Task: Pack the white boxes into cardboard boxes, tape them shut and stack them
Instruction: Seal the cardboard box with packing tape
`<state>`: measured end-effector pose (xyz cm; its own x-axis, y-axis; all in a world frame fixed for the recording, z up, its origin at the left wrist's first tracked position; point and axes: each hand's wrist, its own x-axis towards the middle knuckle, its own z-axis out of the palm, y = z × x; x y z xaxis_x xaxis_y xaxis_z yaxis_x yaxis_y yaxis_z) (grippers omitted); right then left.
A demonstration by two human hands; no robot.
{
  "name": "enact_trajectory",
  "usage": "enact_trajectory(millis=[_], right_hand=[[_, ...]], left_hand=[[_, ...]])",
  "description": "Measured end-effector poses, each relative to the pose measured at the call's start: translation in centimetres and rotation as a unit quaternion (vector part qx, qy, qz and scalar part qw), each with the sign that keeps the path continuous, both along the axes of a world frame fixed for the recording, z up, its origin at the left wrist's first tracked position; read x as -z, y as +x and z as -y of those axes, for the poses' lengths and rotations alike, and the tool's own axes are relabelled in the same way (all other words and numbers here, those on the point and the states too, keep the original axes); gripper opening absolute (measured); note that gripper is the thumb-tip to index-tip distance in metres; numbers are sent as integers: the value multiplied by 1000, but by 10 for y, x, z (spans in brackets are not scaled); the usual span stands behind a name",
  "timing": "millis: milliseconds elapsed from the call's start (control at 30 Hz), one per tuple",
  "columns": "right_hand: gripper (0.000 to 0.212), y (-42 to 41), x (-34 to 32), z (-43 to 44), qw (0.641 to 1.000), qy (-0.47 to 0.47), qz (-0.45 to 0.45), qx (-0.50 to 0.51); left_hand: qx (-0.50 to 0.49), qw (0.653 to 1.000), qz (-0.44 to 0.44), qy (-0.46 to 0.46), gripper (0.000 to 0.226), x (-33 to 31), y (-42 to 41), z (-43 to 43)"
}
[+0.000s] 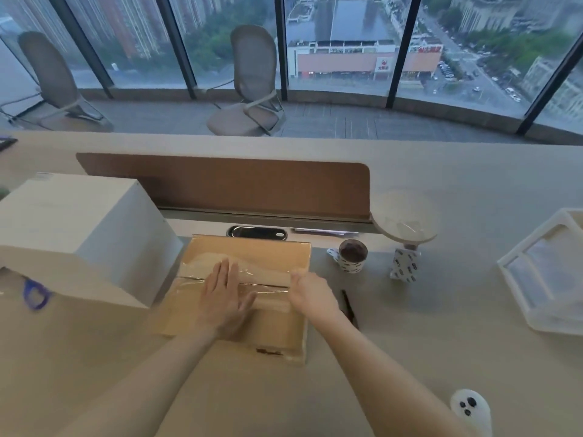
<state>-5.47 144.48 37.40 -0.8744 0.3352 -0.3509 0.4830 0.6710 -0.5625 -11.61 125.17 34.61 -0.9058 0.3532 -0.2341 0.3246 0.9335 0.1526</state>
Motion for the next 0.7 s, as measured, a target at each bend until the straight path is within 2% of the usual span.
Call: enact_trajectory(millis=[67, 133, 200, 267, 367, 433, 467, 567, 633, 700], right_hand=[[39, -14, 3, 22, 999, 44, 23, 17], [50, -26, 8, 34, 994, 42, 53, 85], [58, -35, 13, 36, 987, 39, 62, 141], [53, -37, 17, 33, 982, 33, 67, 173], [41, -36, 34, 34, 986, 87, 63, 130], [60, -36, 47, 39, 978, 109, 57, 169], [69, -37, 48, 41, 975, 103, 50, 190], [63, -40, 45, 46, 964, 99, 55, 239], [68, -42, 46, 43, 968, 117, 40, 218], [70, -43, 46, 42, 973, 137, 40, 181]], left_hand=[[-42, 999, 3, -8, 95, 0, -16, 31], [-82, 996, 20, 6, 86, 0, -30, 59], [-119, 990, 53, 52, 85, 2, -44, 79], [-130, 982, 87, 101, 87, 4, -56, 93], [-144, 972, 128, 132, 99, 6, -72, 101], [-183, 952, 168, 179, 100, 12, -82, 104], [-196, 944, 168, 206, 95, 16, -85, 105], [-201, 940, 142, 238, 75, 27, -88, 105], [-216, 929, 155, 256, 63, 30, -93, 105], [-243, 907, 203, 279, 61, 34, -99, 108]])
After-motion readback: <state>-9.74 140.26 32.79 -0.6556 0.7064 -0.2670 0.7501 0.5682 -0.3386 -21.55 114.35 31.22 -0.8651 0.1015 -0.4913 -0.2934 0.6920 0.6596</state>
